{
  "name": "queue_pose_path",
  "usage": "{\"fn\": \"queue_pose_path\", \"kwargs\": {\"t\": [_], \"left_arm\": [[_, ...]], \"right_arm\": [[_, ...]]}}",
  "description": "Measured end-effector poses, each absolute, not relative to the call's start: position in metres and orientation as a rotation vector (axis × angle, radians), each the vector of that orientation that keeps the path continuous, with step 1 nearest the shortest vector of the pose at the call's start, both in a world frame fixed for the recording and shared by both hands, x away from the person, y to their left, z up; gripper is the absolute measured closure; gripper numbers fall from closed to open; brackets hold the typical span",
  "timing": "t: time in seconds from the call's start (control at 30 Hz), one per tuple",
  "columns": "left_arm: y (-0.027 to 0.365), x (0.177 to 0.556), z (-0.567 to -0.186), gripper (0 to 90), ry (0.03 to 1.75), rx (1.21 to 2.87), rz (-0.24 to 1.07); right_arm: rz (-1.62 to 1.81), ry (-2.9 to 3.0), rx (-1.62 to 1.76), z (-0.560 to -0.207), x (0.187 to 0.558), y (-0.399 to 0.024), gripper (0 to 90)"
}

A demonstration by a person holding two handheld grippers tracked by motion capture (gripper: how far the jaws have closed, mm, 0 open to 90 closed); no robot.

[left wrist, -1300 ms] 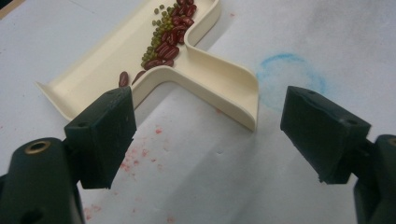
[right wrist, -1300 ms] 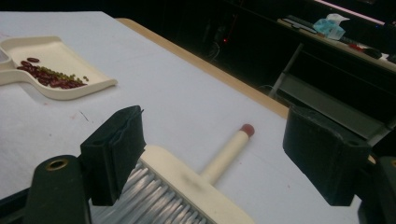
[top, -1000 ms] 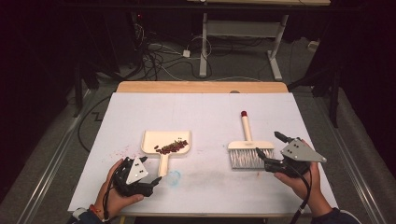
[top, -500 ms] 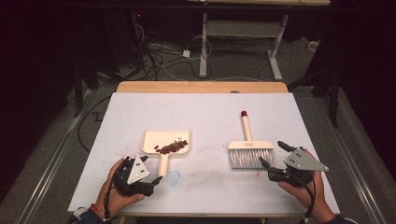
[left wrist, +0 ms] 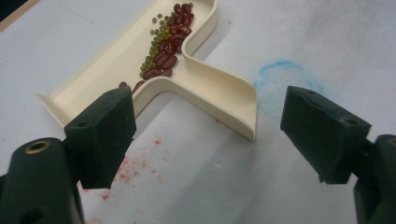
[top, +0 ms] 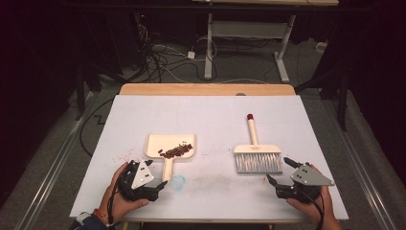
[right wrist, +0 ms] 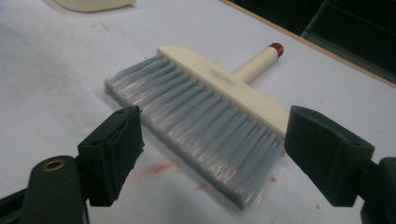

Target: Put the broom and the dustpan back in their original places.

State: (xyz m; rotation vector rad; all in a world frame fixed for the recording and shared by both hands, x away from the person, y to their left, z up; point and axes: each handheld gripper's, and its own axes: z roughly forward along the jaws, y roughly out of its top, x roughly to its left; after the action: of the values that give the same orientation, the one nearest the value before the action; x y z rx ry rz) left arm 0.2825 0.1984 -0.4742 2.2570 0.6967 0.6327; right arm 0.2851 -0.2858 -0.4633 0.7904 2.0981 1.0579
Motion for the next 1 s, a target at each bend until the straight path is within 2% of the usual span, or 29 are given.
{"fn": "queue_pose_path", "kwargs": {"t": [1.0], "left_arm": [[0.1979,0.2809,-0.4749,18.3,0.691,2.26,0.621]], "right_arm": [[1.075,2.072,0.778,-0.4596,0.2806,-0.2835,20.0]]}}
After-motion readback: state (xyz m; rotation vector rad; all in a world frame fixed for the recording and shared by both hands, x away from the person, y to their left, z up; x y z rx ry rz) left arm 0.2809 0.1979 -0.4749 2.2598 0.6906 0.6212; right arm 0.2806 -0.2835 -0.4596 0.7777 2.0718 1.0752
